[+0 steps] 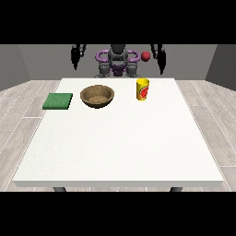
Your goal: Pick the cup and pour the ball into the bowl, then pick the bowl and place it on the pad
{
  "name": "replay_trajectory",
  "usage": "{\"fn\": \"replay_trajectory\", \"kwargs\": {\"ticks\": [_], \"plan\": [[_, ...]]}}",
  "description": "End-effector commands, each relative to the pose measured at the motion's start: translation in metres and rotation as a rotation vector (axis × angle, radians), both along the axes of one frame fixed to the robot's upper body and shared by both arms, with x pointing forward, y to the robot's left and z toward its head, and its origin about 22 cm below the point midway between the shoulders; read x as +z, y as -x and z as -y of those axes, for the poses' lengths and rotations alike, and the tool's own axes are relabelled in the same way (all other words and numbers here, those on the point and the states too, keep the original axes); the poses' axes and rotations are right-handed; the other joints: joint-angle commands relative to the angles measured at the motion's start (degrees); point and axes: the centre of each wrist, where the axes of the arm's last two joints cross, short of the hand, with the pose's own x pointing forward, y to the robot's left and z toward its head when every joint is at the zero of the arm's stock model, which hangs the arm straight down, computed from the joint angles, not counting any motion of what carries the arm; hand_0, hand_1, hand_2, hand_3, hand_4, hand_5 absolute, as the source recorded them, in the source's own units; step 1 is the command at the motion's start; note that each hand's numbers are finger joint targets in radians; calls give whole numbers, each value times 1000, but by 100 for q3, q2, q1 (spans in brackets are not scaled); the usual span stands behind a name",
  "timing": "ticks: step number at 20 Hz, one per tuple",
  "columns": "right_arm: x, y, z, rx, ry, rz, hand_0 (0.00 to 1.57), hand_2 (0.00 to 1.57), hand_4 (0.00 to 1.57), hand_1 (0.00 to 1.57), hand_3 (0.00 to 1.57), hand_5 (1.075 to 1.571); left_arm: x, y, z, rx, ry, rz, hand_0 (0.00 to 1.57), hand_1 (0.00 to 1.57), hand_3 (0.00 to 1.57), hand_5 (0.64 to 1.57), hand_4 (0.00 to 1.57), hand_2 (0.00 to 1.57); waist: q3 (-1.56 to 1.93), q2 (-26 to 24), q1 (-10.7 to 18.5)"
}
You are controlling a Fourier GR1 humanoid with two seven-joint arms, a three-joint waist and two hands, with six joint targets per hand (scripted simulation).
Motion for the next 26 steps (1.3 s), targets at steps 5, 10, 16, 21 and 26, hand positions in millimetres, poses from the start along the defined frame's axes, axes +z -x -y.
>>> {"fn": "replay_trajectory", "kwargs": {"ticks": [5, 10, 16, 21, 26], "plan": [[28, -1, 9, -5, 31, 5, 0, 0, 875, 0, 0, 1533, 29, -1, -9, 2, -26, 25, 0, 0, 0, 1566, 664, 0, 62, -1423, 40], [20, 27, 10, -98, -156, -293, 0, 0, 860, 0, 0, 1530, 43, 20, 32, -8, 256, -205, 0, 0, 0, 1564, 634, 0, 77, -2520, 16], [81, 28, 18, -95, -133, -179, 0, 0, 789, 0, 0, 1548, 96, 23, 53, -28, 215, -94, 0, 0, 0, 1560, 581, 0, 75, -1737, -47], [97, 12, 13, -106, -123, 15, 0, 0, 741, 0, 0, 1546, 104, 5, 54, -28, 168, 100, 0, 0, 0, 1555, 606, 0, 75, -628, -64], [93, -3, -4, -6, -170, 169, 0, 0, 712, 0, 87, 1545, 80, -25, 49, -1, 112, 280, 0, 0, 0, 1526, 548, 0, 71, 639, -309]]}}
